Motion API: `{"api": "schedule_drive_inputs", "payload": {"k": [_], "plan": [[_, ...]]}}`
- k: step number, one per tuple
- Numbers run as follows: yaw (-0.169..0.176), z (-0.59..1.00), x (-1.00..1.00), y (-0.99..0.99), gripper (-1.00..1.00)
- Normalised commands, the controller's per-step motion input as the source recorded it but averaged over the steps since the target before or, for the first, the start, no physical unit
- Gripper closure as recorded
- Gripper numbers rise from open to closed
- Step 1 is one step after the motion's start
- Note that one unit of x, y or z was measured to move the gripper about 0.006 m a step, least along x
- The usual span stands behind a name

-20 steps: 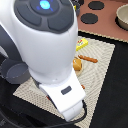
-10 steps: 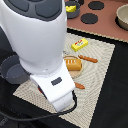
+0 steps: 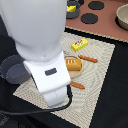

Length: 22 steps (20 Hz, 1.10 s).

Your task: Interact with the objects in diverse but meaningful ways.

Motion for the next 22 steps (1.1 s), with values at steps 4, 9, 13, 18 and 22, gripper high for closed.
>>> {"api": "schedule_drive_inputs", "payload": {"k": [4, 9, 13, 18, 22], "plan": [[-0.002, -0.03, -1.00, 0.36, 1.00], [0.000, -0.15, -1.00, 0.33, 1.00], [0.000, -0.21, -1.00, 0.37, 1.00], [0.000, -0.28, -1.00, 0.35, 1.00], [0.000, -0.29, -1.00, 0.32, 1.00]]}}
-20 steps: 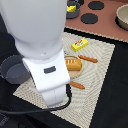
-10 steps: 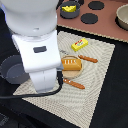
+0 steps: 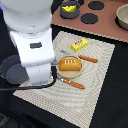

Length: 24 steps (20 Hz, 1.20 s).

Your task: Interact with the objects in diverse but meaningful ways.

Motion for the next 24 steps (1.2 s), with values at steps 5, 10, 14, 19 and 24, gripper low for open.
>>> {"api": "schedule_drive_inputs", "payload": {"k": [5, 10, 14, 19, 24], "plan": [[0.000, -0.33, -1.00, 0.30, 1.00], [0.000, -0.29, -1.00, 0.23, 1.00], [0.000, -0.26, -1.00, 0.14, 1.00], [0.000, -0.23, -1.00, 0.05, 1.00], [0.000, -0.12, -1.00, 0.00, 1.00]]}}
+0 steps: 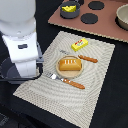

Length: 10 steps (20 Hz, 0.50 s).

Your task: Interact with the objects in diverse but meaningful ways.

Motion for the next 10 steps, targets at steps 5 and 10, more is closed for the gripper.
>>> {"api": "schedule_drive_inputs", "payload": {"k": [5, 10], "plan": [[0.000, -0.18, -0.86, 0.00, 1.00], [0.000, -0.12, -0.31, 0.04, 1.00]]}}
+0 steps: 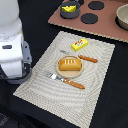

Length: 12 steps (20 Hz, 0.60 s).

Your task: Interact with the objects in diverse but meaningful ways.

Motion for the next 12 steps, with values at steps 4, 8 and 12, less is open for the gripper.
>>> {"api": "schedule_drive_inputs", "payload": {"k": [4, 8, 12], "plan": [[0.000, -0.22, -0.16, 0.09, 1.00], [0.000, -0.27, -0.19, 0.08, 1.00], [0.008, -0.10, -0.24, 0.10, -1.00]]}}
